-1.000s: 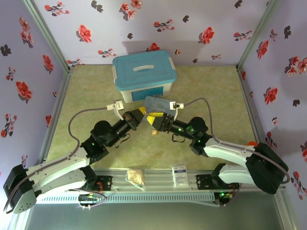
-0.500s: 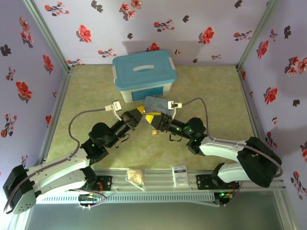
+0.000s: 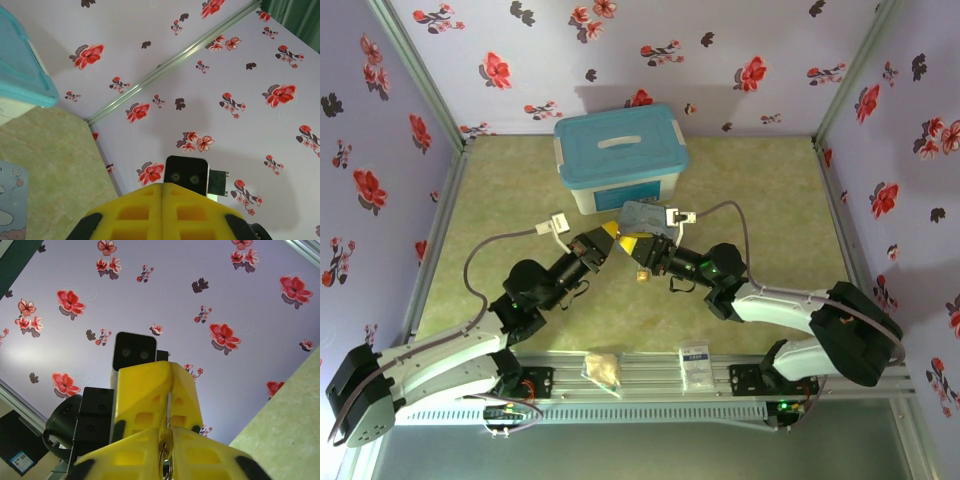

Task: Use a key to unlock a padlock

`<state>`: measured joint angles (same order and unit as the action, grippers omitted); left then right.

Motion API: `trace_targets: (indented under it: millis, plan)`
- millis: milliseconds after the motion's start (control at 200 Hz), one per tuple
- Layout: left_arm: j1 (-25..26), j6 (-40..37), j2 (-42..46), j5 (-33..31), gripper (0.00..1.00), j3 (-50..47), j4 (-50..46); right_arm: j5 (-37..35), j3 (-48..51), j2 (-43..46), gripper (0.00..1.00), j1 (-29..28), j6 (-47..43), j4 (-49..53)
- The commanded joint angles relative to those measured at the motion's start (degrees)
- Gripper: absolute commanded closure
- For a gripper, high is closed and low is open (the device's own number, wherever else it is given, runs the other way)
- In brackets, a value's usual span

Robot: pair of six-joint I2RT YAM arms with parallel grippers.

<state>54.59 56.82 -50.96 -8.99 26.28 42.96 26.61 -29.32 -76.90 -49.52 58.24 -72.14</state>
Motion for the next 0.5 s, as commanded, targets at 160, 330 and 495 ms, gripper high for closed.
trace_targets:
  millis: [160, 330, 495]
  plan:
    - [-0.5, 0.0, 0.5, -1.6, 1.00, -0.4, 1.5, 0.0, -0.5, 0.5, 1.00, -0.4, -0.7, -3.1]
    - [-0.6, -3.3, 3.1, -3.5, 0.53, 1.6, -7.7, -1.8, 0.6, 4.9, 1.00, -0.1, -4.2, 5.9]
    - [-1.3, -5.9, 6.0, -9.4, 0.18, 6.9, -28.4, -6.8, -1.5, 12.2, 1.00, 0.5, -11.7, 31.6]
